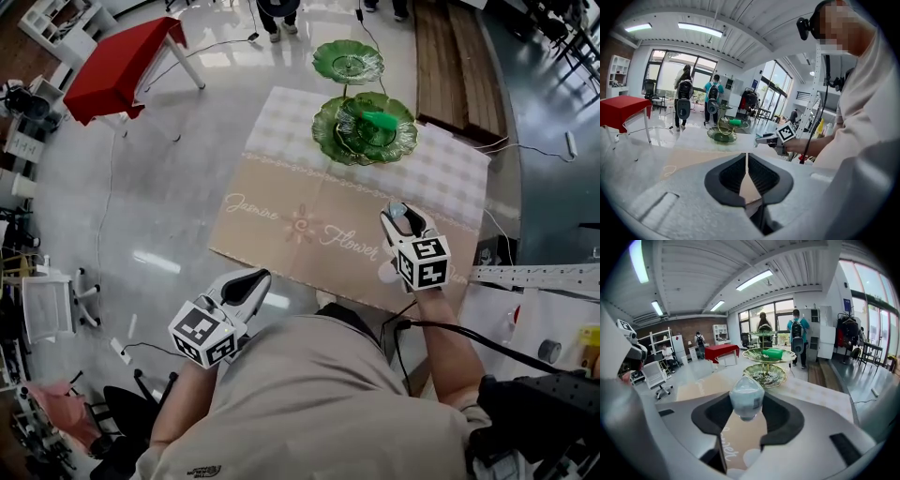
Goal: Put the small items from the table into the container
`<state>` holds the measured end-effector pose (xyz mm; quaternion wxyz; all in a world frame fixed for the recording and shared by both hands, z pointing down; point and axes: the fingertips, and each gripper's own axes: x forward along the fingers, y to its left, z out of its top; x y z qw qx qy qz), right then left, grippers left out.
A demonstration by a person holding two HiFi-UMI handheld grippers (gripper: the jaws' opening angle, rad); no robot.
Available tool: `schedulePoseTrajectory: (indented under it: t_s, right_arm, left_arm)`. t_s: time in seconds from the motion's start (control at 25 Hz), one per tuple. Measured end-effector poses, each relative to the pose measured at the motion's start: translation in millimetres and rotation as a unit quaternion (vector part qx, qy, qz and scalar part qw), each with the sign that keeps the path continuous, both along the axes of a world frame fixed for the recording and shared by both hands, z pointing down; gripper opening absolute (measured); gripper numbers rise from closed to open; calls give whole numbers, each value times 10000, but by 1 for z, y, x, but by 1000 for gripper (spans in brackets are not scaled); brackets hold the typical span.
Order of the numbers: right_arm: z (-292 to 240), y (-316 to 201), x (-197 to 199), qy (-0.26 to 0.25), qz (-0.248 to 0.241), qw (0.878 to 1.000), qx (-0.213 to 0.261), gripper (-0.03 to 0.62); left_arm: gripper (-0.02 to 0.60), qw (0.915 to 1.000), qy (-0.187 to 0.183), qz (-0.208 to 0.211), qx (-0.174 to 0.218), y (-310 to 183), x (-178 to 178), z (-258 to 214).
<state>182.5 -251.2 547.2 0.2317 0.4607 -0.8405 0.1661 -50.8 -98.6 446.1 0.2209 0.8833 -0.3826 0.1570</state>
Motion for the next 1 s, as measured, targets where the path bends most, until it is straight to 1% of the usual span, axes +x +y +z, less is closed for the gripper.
schedulePoseTrajectory:
  t_s: [0.24,0.44,0.6,0.72,0.84,0.92,1.0]
  right_arm:
    - [-64,-26,4,-119,-292,9989,340,202]
    - [-97,-66,4,133,-516,9959,737,202]
    - [-104,-103,1,369,-652,9933,883,202]
    - [-98,-130,-2,785,-754,9898,919,202]
    - [-90,-149,-8,1337,-942,9821,936,202]
    - [-81,-158,-15,1698,-1116,9751,887,202]
    - [-71,-163,-23,2089,-1314,9652,870,202]
  left_arm:
    - [9,10000,2,-49,23,-6,6,0]
    - [9,9999,-17,-161,26,-8,5,0]
    - [9,9996,-40,-274,2,-7,2,1]
    - [10,9992,-69,-386,-30,-5,-3,1]
    - [10,9987,-98,-507,-36,-3,-9,0]
    - [10,9981,-116,-604,-46,-2,-14,1]
    - [9,9974,-128,-706,-53,0,-20,1]
